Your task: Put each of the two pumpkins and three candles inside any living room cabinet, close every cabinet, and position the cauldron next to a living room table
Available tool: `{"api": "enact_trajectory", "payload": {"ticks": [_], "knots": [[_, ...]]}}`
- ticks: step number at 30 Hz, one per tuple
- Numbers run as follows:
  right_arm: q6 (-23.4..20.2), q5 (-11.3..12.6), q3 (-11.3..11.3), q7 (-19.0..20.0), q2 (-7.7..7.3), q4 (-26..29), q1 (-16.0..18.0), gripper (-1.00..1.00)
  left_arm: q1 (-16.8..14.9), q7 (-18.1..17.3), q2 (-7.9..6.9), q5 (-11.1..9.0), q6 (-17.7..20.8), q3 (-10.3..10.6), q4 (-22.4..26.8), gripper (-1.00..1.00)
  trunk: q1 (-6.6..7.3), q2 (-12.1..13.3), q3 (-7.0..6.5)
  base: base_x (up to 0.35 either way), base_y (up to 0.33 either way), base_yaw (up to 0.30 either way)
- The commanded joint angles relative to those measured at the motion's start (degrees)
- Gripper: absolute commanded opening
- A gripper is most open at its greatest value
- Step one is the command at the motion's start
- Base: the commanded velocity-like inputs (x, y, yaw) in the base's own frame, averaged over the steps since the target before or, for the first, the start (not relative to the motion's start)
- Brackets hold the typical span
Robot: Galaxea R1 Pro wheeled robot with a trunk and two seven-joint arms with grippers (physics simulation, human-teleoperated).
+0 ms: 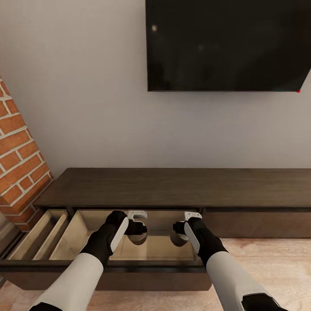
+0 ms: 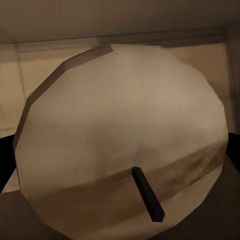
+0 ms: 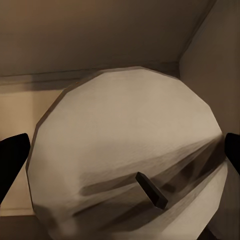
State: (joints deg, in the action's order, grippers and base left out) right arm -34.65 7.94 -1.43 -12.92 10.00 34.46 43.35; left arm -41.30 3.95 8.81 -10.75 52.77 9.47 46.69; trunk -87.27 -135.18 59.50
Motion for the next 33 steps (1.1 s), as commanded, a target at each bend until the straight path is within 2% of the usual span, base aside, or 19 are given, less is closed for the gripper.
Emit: {"api": "enact_trajectory", "payload": {"ticks": [1,8,28,33], "knots": [[-0.17,0.58,-0.15,-0.53,0.0,0.08,0.04,-1.0,-0.02,0.45,-0.02,-0.41,0.23,0.12,0.06,-1.0,-0.01,-0.02,0.05,0.159,-0.003,0.0],[-0.16,0.58,-0.16,-0.53,0.0,0.08,0.01,-1.0,-0.03,0.45,-0.02,-0.41,0.23,0.11,0.06,-1.0,-0.01,-0.02,0.05,0.052,-0.001,0.0],[-0.17,0.58,-0.16,-0.53,0.0,0.08,0.03,-1.0,-0.01,0.49,-0.02,-0.41,-0.98,0.13,0.06,-1.0,-4.4,-8.04,3.64,0.001,0.0,0.0],[-0.17,0.58,-0.16,-0.53,0.0,0.08,0.02,-1.0,-0.01,0.51,-0.02,-0.41,-1.13,0.11,0.06,-1.0,-4.54,-8.12,4.75,0.0,0.0,0.0]]}}
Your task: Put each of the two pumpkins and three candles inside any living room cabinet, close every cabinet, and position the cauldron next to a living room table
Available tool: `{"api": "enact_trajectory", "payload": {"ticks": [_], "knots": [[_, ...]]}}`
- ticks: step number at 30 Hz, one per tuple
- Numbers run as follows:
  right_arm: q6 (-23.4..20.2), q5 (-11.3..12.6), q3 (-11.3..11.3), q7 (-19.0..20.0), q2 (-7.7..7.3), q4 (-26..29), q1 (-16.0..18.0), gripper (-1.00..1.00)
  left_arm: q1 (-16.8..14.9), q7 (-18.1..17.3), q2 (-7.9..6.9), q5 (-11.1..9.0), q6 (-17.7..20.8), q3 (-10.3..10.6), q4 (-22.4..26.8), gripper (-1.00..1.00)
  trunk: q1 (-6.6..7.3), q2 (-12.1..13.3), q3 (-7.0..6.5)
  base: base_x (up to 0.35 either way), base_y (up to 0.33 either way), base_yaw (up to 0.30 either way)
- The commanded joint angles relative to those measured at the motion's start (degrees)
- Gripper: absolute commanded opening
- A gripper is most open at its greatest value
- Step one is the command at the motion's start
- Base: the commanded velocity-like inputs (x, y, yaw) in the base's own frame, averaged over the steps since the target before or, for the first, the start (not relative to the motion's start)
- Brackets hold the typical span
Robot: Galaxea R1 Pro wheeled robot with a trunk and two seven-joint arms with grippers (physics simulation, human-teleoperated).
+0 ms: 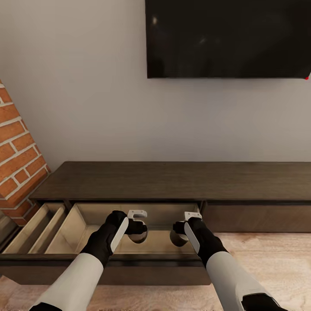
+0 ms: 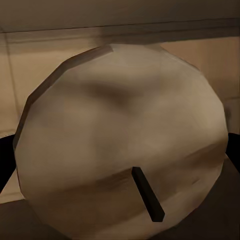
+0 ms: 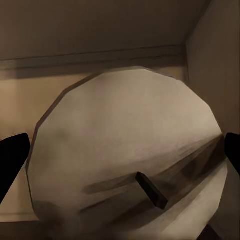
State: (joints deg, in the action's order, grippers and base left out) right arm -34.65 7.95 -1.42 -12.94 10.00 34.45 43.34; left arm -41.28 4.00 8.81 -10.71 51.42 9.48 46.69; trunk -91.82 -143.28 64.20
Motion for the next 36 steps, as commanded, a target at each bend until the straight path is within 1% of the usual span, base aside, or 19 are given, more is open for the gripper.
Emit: {"api": "enact_trajectory", "payload": {"ticks": [1,4,14,19,36], "knots": [[-0.18,0.57,-0.16,-0.51,0.0,0.09,0.05,-1.0,-0.03,0.45,-0.02,-0.46,0.22,0.11,0.07,-1.0,-0.01,-0.04,0.28,0.0,0.0,0.0],[-0.17,0.57,-0.16,-0.48,0.0,0.09,0.03,-1.0,-0.03,0.47,-0.02,-0.46,0.21,0.11,0.07,-1.0,-0.08,-0.08,0.94,0.0,0.0,0.0],[-0.19,0.57,-0.16,-0.26,0.0,0.09,0.03,-1.0,-0.03,0.52,-0.02,-0.39,0.25,0.17,0.07,-1.0,-0.08,-0.08,0.94,0.006,0.0,0.0],[-0.17,0.57,-0.16,-0.25,0.0,0.09,0.05,-1.0,-0.03,0.49,-0.02,-0.37,0.26,0.19,0.07,-1.0,-0.08,-0.08,0.94,0.163,0.0,0.0],[-0.16,0.57,-0.16,-0.25,0.0,0.09,0.01,-1.0,-0.03,0.56,-0.02,-0.37,0.26,0.19,0.07,-1.0,-0.08,-0.08,0.94,0.081,0.0,0.0]]}}
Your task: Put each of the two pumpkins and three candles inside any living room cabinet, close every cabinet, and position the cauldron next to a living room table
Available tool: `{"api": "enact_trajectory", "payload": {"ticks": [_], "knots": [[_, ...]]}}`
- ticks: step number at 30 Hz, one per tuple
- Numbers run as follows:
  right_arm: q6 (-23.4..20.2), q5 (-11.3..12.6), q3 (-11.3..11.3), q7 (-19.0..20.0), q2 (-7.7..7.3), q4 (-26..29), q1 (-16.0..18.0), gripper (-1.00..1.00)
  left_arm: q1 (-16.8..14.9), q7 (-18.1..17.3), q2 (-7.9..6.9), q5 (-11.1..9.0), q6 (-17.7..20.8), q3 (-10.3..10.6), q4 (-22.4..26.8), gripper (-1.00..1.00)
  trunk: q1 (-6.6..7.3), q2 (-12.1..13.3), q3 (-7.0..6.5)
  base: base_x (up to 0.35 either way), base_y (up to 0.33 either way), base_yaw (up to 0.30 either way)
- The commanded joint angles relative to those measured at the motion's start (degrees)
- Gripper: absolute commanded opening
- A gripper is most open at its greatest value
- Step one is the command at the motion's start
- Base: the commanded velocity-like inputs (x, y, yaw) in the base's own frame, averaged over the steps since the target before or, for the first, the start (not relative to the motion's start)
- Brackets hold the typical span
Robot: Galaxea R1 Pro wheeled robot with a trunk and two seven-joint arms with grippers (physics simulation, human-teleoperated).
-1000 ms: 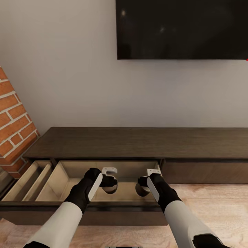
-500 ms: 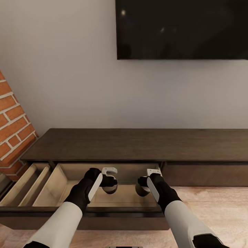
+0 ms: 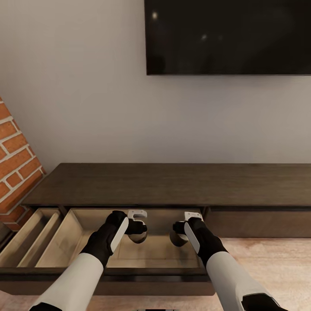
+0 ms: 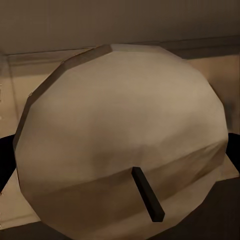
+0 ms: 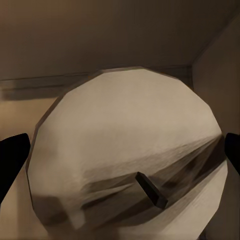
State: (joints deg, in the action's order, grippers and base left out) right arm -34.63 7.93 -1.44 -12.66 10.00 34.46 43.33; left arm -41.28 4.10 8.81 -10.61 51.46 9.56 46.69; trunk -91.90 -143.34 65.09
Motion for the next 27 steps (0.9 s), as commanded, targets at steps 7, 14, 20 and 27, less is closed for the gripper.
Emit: {"api": "enact_trajectory", "payload": {"ticks": [7,14,20,27], "knots": [[-0.18,0.6,-0.15,-0.53,0.0,0.08,0.0,-1.0,-0.03,0.5,-0.02,-0.46,0.22,0.11,0.07,-1.0,0.0,-0.02,0.05,0.042,0.0,0.0],[-0.18,0.6,-0.15,-0.53,0.0,0.08,0.0,-1.0,-0.03,0.48,-0.02,-0.46,0.22,0.11,0.07,-1.0,-0.16,-0.1,1.38,0.003,0.0,0.0],[-0.18,0.6,-0.15,-0.53,0.0,0.08,0.0,-1.0,-0.03,0.47,-0.02,-0.46,0.22,0.11,0.07,-1.0,-0.31,-0.18,2.71,0.0,0.0,0.0],[-0.18,0.6,-0.15,-0.53,0.0,0.08,0.0,-1.0,-0.03,0.39,-0.02,-0.46,0.22,0.11,-0.01,-1.0,-0.49,-0.27,4.26,0.0,0.0,0.0]]}}
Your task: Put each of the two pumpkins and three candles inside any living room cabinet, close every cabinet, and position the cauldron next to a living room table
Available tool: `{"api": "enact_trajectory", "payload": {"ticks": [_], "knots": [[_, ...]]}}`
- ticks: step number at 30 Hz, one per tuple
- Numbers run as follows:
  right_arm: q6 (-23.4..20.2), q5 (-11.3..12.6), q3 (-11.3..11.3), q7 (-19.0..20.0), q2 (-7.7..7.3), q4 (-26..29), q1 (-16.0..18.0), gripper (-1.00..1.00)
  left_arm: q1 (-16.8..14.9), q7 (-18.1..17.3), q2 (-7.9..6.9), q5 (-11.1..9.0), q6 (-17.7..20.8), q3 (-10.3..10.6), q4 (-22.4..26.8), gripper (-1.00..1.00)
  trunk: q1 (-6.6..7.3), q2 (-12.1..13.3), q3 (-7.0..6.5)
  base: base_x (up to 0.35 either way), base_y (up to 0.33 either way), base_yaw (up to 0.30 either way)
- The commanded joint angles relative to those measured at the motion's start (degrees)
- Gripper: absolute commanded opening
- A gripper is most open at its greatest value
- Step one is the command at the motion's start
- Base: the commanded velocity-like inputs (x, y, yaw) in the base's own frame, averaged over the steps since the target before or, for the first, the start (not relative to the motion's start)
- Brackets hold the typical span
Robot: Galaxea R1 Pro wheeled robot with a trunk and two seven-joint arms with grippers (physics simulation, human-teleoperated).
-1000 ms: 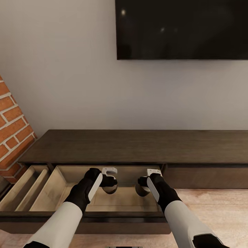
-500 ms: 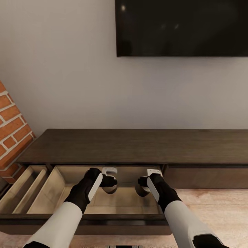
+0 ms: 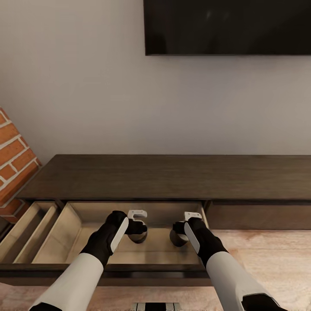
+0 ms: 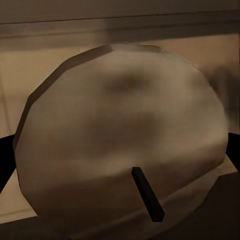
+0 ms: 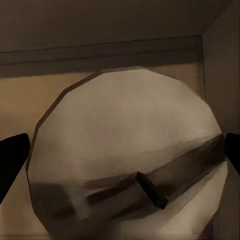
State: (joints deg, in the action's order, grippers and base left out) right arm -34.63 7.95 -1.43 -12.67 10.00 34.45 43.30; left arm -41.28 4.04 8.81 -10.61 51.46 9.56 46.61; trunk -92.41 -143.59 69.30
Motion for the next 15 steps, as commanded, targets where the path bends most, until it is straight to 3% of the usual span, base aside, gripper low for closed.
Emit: {"api": "enact_trajectory", "payload": {"ticks": [1,15], "knots": [[-0.17,0.58,-0.16,-0.51,0.0,0.09,0.03,-1.0,-0.03,0.45,-0.02,-0.46,0.22,0.11,0.06,-1.0,-0.01,-0.04,0.27,0.0,0.0,0.0],[-0.17,0.58,-0.16,-0.51,0.0,0.09,0.03,-1.0,-0.03,0.44,-0.02,-0.46,0.22,0.11,0.06,-1.0,-0.37,-0.23,3.37,0.0,0.0,0.0]]}}
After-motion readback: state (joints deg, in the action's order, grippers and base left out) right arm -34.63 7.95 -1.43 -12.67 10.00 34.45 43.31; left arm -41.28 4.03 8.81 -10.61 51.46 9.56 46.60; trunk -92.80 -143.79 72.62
